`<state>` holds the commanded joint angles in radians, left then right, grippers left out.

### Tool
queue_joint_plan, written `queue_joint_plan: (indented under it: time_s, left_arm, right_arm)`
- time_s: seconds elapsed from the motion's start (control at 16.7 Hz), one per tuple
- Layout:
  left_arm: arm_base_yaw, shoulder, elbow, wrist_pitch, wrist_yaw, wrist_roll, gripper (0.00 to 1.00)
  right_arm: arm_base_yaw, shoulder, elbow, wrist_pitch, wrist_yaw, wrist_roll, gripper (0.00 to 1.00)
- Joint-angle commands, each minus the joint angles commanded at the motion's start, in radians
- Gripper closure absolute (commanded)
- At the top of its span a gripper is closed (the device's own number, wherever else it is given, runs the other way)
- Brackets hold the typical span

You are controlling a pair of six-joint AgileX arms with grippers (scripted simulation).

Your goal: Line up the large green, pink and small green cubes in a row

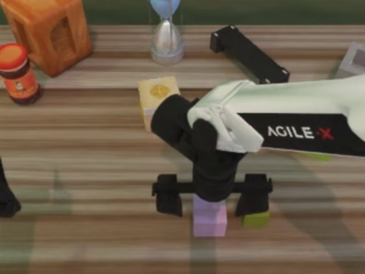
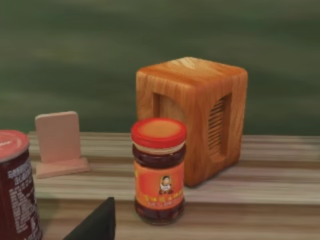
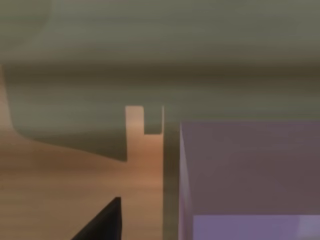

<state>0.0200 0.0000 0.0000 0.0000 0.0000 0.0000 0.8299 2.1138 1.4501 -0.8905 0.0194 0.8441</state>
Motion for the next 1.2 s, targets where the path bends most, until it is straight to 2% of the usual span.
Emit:
queue_joint_plan:
  time_s: [0.18,0.48,0.9,1.02,1.2]
  left_arm:
    - [0.0,0.0,0.0,0.0,0.0,0.0,0.0]
    - [0.0,0.0,0.0,0.0,0.0,0.0,0.0]
    - [0.0,0.0,0.0,0.0,0.0,0.0,0.0]
    - [0.0,0.0,0.0,0.0,0.0,0.0,0.0]
    - [0.0,0.0,0.0,0.0,0.0,0.0,0.0]
  right_arm:
    - [0.003,-0.012,0.034,-0.041,0.0,0.003,0.0]
    - [0.011,-0.073,0.148,-0.227,0.0,0.002,0.0]
    - [0.004,-0.079,0.163,-0.244,0.0,-0.01,0.0]
    - [-0.013,-0.068,0.18,-0.249,0.0,-0.062,0.0]
    - [-0.067,-0.041,0.219,-0.263,-0.001,-0.213,0.0]
